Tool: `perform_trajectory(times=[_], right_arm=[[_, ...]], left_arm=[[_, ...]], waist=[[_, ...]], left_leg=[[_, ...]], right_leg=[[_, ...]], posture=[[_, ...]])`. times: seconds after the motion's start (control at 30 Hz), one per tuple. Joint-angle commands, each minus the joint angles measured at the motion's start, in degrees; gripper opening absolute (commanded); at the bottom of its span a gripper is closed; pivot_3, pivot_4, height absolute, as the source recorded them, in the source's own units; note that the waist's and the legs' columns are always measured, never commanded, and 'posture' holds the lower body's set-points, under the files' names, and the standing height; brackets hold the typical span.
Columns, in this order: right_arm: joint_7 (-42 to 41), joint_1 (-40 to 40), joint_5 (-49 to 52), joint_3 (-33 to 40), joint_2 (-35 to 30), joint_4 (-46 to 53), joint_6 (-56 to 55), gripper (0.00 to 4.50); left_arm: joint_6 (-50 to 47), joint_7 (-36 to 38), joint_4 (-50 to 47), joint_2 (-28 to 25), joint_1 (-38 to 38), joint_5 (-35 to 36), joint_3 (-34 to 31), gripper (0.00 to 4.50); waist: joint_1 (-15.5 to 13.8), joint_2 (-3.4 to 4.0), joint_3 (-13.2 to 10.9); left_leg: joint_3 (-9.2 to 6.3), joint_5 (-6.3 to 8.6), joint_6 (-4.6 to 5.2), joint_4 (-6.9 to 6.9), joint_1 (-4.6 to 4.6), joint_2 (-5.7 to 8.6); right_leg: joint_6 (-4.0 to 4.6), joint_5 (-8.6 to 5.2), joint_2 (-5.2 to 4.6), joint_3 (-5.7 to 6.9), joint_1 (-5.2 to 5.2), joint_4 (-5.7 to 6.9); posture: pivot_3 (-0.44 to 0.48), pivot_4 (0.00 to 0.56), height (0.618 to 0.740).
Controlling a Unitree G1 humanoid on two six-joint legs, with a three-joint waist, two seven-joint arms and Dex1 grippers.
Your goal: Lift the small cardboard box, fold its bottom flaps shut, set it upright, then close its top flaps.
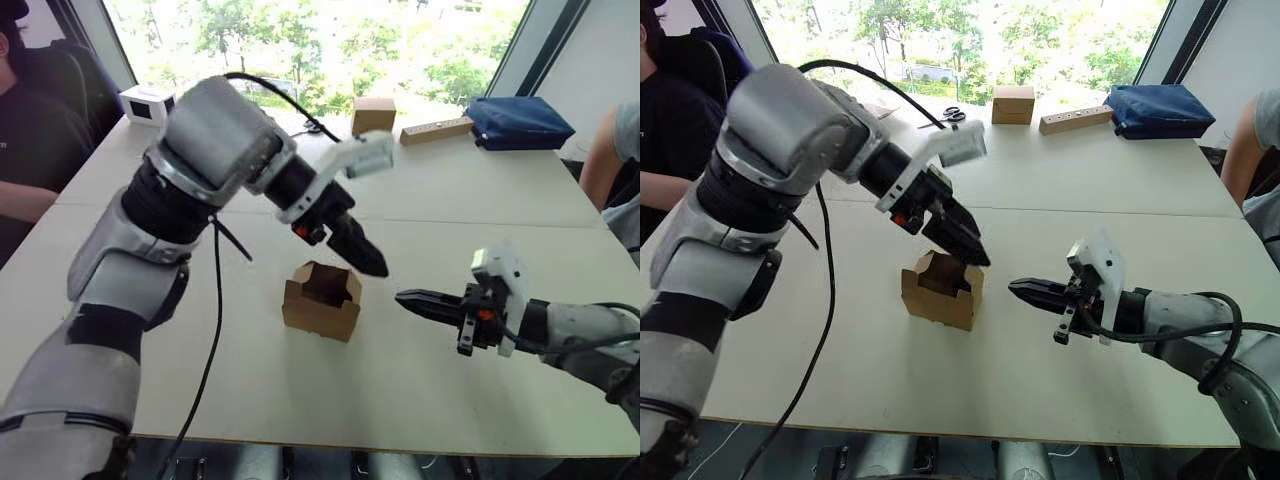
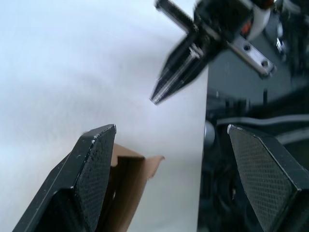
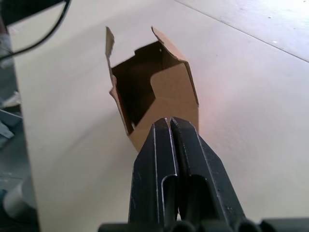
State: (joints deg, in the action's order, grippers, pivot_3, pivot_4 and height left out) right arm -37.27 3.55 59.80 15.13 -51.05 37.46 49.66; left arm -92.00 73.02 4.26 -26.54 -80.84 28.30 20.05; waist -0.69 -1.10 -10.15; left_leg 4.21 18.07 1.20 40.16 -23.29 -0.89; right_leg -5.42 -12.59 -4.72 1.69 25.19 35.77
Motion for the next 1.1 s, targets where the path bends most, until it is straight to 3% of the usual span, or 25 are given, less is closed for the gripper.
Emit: perform_trajectory(times=[0.03, 0.2, 0.27, 0.4, 0.53, 0.6, 0.7, 0.87, 1.1], right_arm=[[-2.0, 2.8, 3.6, 2.8, 0.3, -2.9, -0.4, 0.0], [-2.2, 4.9, 5.8, 5.0, 1.9, -7.8, -1.0, 0.0], [-1.8, 5.8, 4.9, 4.9, 2.0, -8.6, -1.3, 0.0], [-1.8, 9.0, 0.3, 2.6, 0.8, -8.2, -2.3, 0.0], [-2.1, 11.5, -1.6, -1.4, -0.1, -4.9, -1.3, 0.0], [-2.3, 11.9, -4.4, -5.2, -0.5, -2.7, -1.5, 0.0], [-2.3, 11.9, -7.1, -9.6, 1.3, -1.3, -2.4, 0.0], [-3.0, 13.3, -10.4, -13.2, 3.0, -2.0, -3.5, 0.0], [-3.6, 15.4, -16.1, -17.3, 4.8, -4.0, -5.0, 0.0]], left_arm=[[0.8, -6.8, -2.9, 0.4, 4.9, 1.8, -16.3, 3.8], [13.7, -16.7, -9.3, 2.0, 14.5, 3.9, -36.5, 3.8], [18.4, -18.6, -11.8, 2.2, 17.9, 5.4, -40.8, 3.8], [19.1, -15.7, -11.0, -4.3, 24.5, 9.7, -44.2, 3.8], [23.4, -10.7, -12.6, -12.5, 34.8, 10.2, -40.4, 3.8], [30.7, -6.2, -14.5, -16.6, 41.7, 7.6, -35.7, 3.8], [37.5, -2.5, -14.4, -19.2, 47.8, 5.8, -30.5, 3.8], [45.1, -0.1, -11.3, -19.0, 49.1, 3.3, -23.8, 3.8], [52.2, 1.7, -5.3, -17.2, 44.8, -0.2, -17.1, 3.8]], waist=[[0.2, 0.02, 0.0], [0.3, 0.01, 0.0], [0.2, 0.02, 0.0], [0.1, 0.03, 0.0], [0.1, 0.07, 0.1], [0.1, 0.0, 0.0], [-0.2, -0.03, 0.1], [-0.1, -0.07, 0.1], [0.0, -0.07, 0.1]], left_leg=[[0.01, 0.0, 0.0, 0.0, 0.02, 0.01], [0.0, -0.04, -0.08, -0.01, 0.07, -0.04], [0.0, -0.1, -0.19, -0.03, 0.08, -0.04], [0.08, -0.21, -0.38, -0.02, 0.11, 0.01], [0.12, -0.22, -0.4, -0.04, 0.14, 0.02], [0.1, -0.23, -0.43, -0.05, 0.13, 0.01], [0.12, -0.22, -0.42, -0.05, 0.16, 0.02], [0.11, -0.1, -0.19, -0.01, 0.11, 0.17], [0.12, -0.09, -0.17, -0.02, 0.12, 0.19]], right_leg=[[0.0, 0.0, 0.0, -0.01, 0.0, 0.02], [0.02, 0.0, -0.01, -0.01, 0.1, 0.3], [0.02, 0.0, -0.03, 0.01, 0.09, 0.29], [0.02, 0.02, -0.11, -0.02, 0.08, 0.32], [0.03, 0.01, -0.11, -0.03, 0.05, 0.29], [0.03, 0.01, -0.1, 0.0, 0.05, 0.29], [0.04, 0.01, -0.13, 0.0, 0.03, 0.29], [0.09, -0.01, -0.3, 0.05, -0.01, 0.25], [0.05, 0.01, -0.21, 0.06, 0.01, 0.28]], posture=[[0.0, 0.15, 0.74], [0.0, 0.15, 0.74], [0.0, 0.15, 0.74], [0.0, 0.15, 0.74], [0.0, 0.15, 0.74], [0.0, 0.15, 0.74], [0.0, 0.15, 0.74], [0.0, 0.15, 0.74], [0.0, 0.15, 0.74]])
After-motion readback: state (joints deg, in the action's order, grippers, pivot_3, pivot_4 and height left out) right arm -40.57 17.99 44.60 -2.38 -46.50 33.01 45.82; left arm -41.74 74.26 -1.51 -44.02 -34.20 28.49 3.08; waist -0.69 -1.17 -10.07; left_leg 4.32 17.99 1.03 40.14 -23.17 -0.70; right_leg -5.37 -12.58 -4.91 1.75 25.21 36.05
